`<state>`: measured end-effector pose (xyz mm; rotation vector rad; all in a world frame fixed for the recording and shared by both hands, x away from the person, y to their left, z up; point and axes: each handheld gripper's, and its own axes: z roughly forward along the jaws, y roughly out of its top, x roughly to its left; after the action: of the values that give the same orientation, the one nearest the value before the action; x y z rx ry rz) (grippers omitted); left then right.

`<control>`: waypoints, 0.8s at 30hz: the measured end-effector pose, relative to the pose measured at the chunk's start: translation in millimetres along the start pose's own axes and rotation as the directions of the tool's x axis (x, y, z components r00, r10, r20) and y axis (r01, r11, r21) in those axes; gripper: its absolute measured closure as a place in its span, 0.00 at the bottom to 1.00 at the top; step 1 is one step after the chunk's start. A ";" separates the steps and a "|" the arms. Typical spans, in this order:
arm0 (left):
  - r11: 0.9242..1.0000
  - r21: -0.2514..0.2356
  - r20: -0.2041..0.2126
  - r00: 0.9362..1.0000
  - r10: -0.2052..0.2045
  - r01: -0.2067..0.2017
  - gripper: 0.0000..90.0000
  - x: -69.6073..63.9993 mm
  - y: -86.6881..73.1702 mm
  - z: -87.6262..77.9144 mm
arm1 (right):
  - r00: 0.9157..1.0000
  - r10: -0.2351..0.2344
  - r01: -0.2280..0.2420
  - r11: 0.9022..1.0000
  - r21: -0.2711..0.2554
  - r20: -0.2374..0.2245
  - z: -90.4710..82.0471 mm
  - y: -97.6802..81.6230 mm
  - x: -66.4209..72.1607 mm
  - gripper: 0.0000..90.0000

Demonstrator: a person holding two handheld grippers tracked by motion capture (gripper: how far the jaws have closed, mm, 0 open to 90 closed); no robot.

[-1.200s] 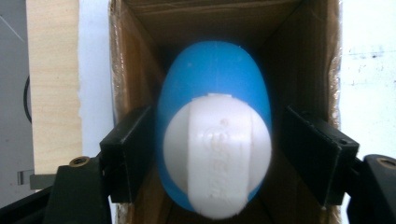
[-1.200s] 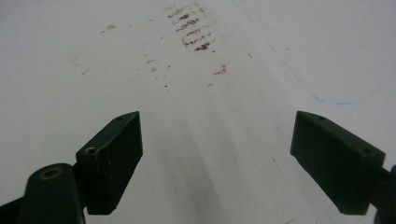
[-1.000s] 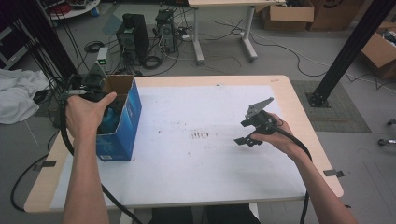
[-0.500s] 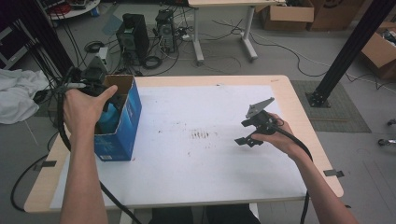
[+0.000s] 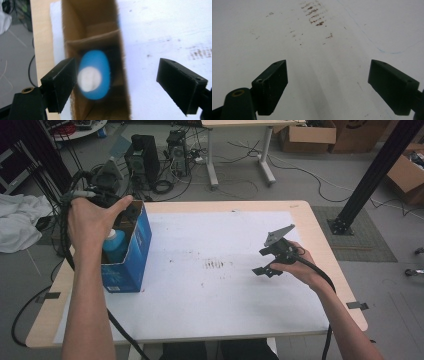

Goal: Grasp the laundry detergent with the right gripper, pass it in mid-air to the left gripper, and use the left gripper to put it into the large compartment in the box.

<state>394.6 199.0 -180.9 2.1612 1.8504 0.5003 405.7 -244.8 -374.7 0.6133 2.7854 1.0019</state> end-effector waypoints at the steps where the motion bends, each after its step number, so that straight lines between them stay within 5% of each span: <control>1: 1.000 -0.008 0.011 1.000 0.014 -0.013 0.19 -3.7 1.9 -2.1 | 1.000 -0.001 0.001 1.000 -0.003 0.001 -0.1 -0.3 0.1 0.18; 4: 0.998 -0.022 0.058 0.996 0.061 -0.060 0.19 -16.1 7.4 -5.1 | 1.000 -0.002 0.002 1.000 0.001 0.002 -1.1 -0.3 0.2 0.18; 5: 0.995 -0.028 0.110 0.989 0.096 -0.094 0.19 -24.8 9.9 -5.0 | 1.000 0.000 0.000 1.000 0.001 0.002 -2.6 -0.4 0.2 0.18; 10: 0.985 -0.024 0.148 0.973 0.175 -0.173 0.19 -41.0 13.5 -1.7 | 1.000 0.002 -0.002 1.000 -0.003 0.001 -5.1 -0.5 -0.6 0.17; 17: 0.950 0.006 0.233 0.924 0.303 -0.313 0.19 -76.8 18.8 19.7 | 1.000 -0.002 0.002 1.000 -0.005 0.003 -9.9 0.3 -3.0 0.17; 24: 0.911 0.029 0.294 0.874 0.386 -0.412 0.19 -108.3 16.7 54.5 | 1.000 0.001 -0.001 1.000 -0.007 0.009 -13.9 -0.3 -2.1 0.17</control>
<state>417.8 91.2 -234.0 2.5344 1.3014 0.1658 404.2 -254.0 -364.1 0.6169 2.7727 1.0058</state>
